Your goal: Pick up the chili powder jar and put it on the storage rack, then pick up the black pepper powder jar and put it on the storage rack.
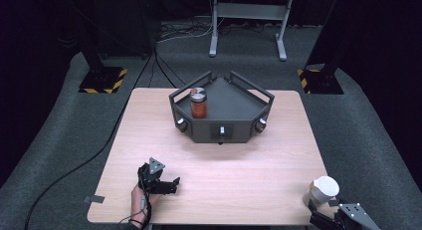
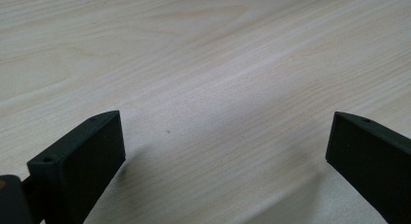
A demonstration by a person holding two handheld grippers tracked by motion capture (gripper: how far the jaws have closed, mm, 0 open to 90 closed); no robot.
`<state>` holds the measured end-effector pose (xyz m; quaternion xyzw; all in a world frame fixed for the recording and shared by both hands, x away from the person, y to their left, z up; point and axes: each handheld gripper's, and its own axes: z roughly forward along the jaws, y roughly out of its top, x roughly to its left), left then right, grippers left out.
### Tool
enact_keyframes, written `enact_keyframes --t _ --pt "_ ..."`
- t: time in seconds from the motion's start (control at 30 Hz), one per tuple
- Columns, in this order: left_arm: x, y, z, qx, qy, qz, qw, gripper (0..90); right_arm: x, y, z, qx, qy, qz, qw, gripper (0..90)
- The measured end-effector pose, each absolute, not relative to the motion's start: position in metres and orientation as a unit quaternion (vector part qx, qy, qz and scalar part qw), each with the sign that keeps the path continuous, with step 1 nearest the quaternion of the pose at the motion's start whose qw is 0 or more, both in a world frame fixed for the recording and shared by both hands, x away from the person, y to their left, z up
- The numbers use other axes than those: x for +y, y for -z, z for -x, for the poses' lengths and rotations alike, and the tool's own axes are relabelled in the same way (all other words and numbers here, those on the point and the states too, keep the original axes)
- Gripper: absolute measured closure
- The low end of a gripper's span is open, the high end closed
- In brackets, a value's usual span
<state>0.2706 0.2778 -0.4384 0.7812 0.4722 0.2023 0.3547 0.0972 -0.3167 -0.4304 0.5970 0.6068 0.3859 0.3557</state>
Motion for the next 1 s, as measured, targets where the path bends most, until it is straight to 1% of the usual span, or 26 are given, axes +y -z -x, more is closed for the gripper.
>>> enact_keyframes --t 0.23,0.4,0.63,1.0 --pt "0.277 0.438 -0.273 0.46 -0.199 -0.79 0.352 0.1 -0.317 0.43 -0.096 0.606 -0.387 -0.596 0.358 0.0" --pt "0.276 0.436 -0.279 0.442 -0.186 -0.807 0.344 0.0 -0.317 0.43 -0.097 0.608 -0.388 -0.595 0.355 0.0" --pt "0.273 0.437 -0.274 0.436 -0.199 -0.808 0.343 0.3 -0.316 0.432 -0.099 0.609 -0.388 -0.595 0.354 0.0" --pt "0.276 0.437 -0.278 0.441 -0.187 -0.807 0.345 0.3 -0.323 0.44 -0.102 0.61 -0.4 -0.589 0.347 0.0"
